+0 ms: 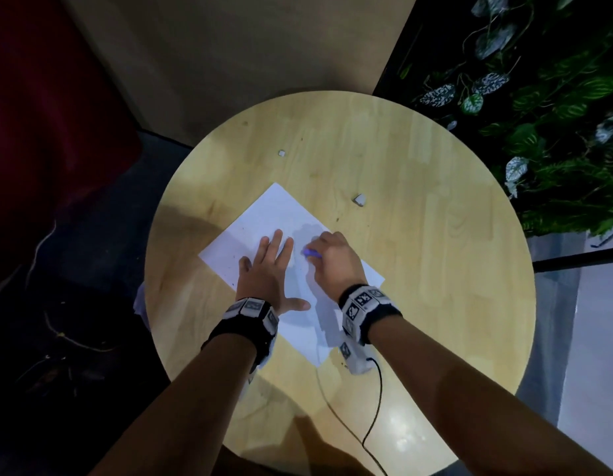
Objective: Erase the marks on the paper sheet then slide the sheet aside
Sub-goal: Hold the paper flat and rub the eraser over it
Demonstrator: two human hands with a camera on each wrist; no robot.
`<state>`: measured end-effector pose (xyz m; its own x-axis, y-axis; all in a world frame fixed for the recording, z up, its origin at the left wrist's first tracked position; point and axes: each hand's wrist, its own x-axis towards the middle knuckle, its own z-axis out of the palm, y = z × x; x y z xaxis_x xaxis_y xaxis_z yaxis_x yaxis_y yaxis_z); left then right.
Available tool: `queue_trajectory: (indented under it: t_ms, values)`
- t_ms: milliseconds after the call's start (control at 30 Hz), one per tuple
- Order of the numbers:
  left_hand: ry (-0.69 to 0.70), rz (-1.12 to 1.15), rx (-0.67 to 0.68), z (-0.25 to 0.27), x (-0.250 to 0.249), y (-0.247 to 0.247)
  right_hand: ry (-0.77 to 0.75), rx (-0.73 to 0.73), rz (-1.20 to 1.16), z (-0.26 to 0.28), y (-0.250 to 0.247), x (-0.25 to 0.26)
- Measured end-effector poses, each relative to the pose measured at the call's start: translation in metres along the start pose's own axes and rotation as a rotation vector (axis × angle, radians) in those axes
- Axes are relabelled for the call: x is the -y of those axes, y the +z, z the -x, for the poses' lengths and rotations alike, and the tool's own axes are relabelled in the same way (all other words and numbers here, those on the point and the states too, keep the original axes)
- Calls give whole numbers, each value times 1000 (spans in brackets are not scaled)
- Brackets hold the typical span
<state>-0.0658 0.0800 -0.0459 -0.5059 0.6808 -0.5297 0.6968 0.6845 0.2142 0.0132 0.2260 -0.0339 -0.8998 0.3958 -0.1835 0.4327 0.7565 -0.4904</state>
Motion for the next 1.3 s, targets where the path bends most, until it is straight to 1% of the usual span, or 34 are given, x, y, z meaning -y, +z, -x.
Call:
queue_trajectory:
  t_ms: [100,133,200,267,333,367,433,500,533,567,667,733,800,900,967,1033,1133,1200,1233,1300]
  values:
    - [-4,9,-13,1,0,1,-112,81,1,52,1,-5]
    - [-4,15,-12,1,0,1,-128,112,-3,59,-2,-8]
    - [-3,11,2,1,0,0,-118,101,-1,39,-8,-9]
    - [1,4,23,0,0,-2,-66,39,20,5,-10,-6]
    - [0,1,36,0,0,-1,-7,16,11,-9,-9,-3]
    - [0,1,36,1,0,-1,-1,20,5,-3,-7,-3]
    - [-3,19,28,2,1,0,-51,45,14,29,-4,-6]
    - [-5,37,11,2,0,0,-122,108,20,61,-8,-8]
    - [-5,45,3,1,0,-1,-135,139,26,62,-9,-9]
    - [-4,50,4,1,1,-1,-130,141,27,53,-11,-8]
    - [2,31,22,-1,2,0,-71,52,14,1,-10,-2]
    - [6,9,33,-1,2,0,-22,46,-2,-11,-7,1]
    - [13,-6,39,1,3,-1,-33,78,0,11,-3,1]
    - [41,-12,32,3,1,-1,-150,116,0,72,-2,-8]
    - [57,0,29,7,-1,1,-205,162,-3,91,-4,-15]
    - [64,-8,33,15,-4,5,-168,159,-14,83,-5,-18]
    - [69,-27,35,26,-7,13,-32,42,-39,51,-2,-17]
    - [64,-28,42,30,-7,15,32,5,-46,43,2,-15]
    - [62,-29,45,30,-7,15,39,6,-45,49,3,-14]
    - [58,-18,38,30,-6,16,-22,31,-23,77,6,-13]
